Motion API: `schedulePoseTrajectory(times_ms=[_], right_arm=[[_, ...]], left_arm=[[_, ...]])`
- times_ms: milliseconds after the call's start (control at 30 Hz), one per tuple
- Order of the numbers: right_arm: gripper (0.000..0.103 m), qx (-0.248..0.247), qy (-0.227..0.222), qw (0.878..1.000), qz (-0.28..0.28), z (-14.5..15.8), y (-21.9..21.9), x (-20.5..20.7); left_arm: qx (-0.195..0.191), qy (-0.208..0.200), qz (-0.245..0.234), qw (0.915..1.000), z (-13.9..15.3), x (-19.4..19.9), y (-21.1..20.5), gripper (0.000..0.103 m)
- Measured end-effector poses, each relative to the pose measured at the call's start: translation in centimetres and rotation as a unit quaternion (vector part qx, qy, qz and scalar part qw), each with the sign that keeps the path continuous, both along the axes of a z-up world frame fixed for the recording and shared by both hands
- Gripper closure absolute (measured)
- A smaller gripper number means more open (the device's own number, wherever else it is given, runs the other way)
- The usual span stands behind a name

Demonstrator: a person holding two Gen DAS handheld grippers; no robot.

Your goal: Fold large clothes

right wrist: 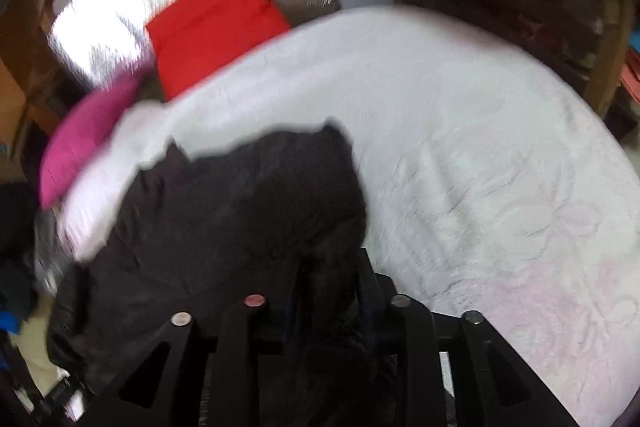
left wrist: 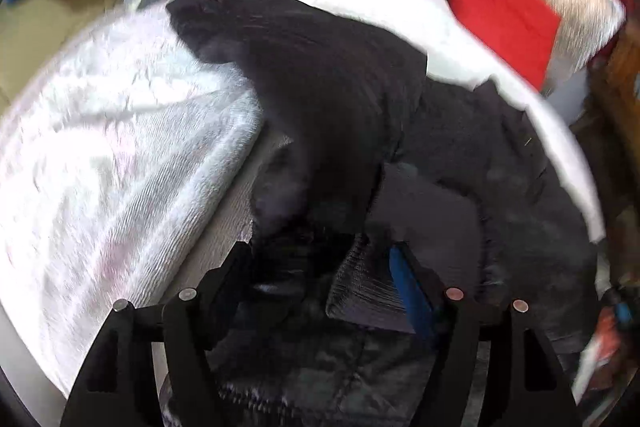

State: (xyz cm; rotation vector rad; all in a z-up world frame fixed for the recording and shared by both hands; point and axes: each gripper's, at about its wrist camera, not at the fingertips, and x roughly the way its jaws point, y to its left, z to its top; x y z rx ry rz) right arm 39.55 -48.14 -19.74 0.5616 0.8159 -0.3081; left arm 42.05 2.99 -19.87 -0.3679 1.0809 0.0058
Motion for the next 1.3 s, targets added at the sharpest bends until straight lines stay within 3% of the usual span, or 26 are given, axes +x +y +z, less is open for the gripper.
schedulePoseTrajectory(times_ms=[33, 67, 133, 200, 300, 433, 500, 600, 733, 800, 833, 900, 967, 1133, 1300], right_arm=[[0.026, -0.011, -0.02, 1.0, -0.012, 0.8, -0.2, -0.8], [0.007, -0.019, -0.049, 0.998, -0.023, 1.8, -0.2, -1.8], [0.006, -0.025, -0.108, 0.993, -0.035, 3.6, 0.2, -3.5], [0.006, -0.001, -0.145, 0.989, -0.008, 4.7, 0.9, -4.1], [0.006, 0.032, -0.153, 0.986, 0.05, 5.2, 3.1, -4.2], [0.008, 0.026, -0.127, 0.982, 0.139, 4.6, 8.3, -2.3], [0.016, 0.017, -0.113, 0.979, 0.17, 3.9, 10.6, -1.4], [0.021, 0.011, -0.081, 0.972, 0.218, 2.5, 14.8, -0.4], [0.021, -0.001, -0.042, 0.965, 0.259, 0.0, 17.9, 0.2], [0.021, -0.01, -0.022, 0.964, 0.266, -0.9, 18.7, 0.7], [0.021, -0.013, -0.015, 0.964, 0.267, -1.4, 19.0, 0.8], [0.021, -0.016, 0.003, 0.963, 0.27, -2.3, 19.3, 1.2], [0.021, -0.03, 0.018, 0.962, 0.272, -3.0, 19.7, 1.5], [0.021, -0.049, 0.033, 0.96, 0.274, -3.1, 20.2, 1.7], [0.022, 0.012, -0.003, 0.971, 0.237, -0.9, 16.9, 0.9]], left_arm=[[-0.02, -0.004, 0.008, 0.9998, 0.4, -0.2, 0.9, 0.029], [-0.04, -0.011, 0.02, 0.9989, 0.8, -0.3, 2.2, 0.028], [-0.059, -0.03, 0.043, 0.9969, 1.7, -0.5, 4.3, 0.025], [-0.069, -0.047, 0.071, 0.994, 2.4, -0.3, 6.8, 0.018], [-0.1, -0.054, 0.102, 0.9884, 2.3, 0.5, 9.4, 0.016], [-0.166, -0.037, 0.126, 0.9773, 0.6, 3.3, 12.2, 0.016], [-0.221, -0.033, 0.132, 0.9658, -0.7, 4.9, 13.1, 0.016], [-0.28, -0.031, 0.137, 0.9496, -2.3, 6.9, 13.7, 0.016], [-0.33, -0.041, 0.149, 0.9312, -3.3, 8.6, 14.3, 0.017], [-0.339, -0.054, 0.153, 0.9267, -3.4, 9.5, 14.6, 0.025], [-0.341, -0.059, 0.151, 0.9261, -3.5, 9.9, 14.7, 0.04], [-0.334, -0.061, 0.146, 0.9292, -3.6, 11.0, 14.7, 0.057], [-0.317, -0.063, 0.14, 0.936, -3.4, 11.4, 14.4, 0.087], [-0.255, -0.111, 0.109, 0.9545, -0.1, 10.4, 12.6, 0.094], [-0.191, -0.166, 0.015, 0.9672, 5.5, 8.4, 7.1, 0.094]])
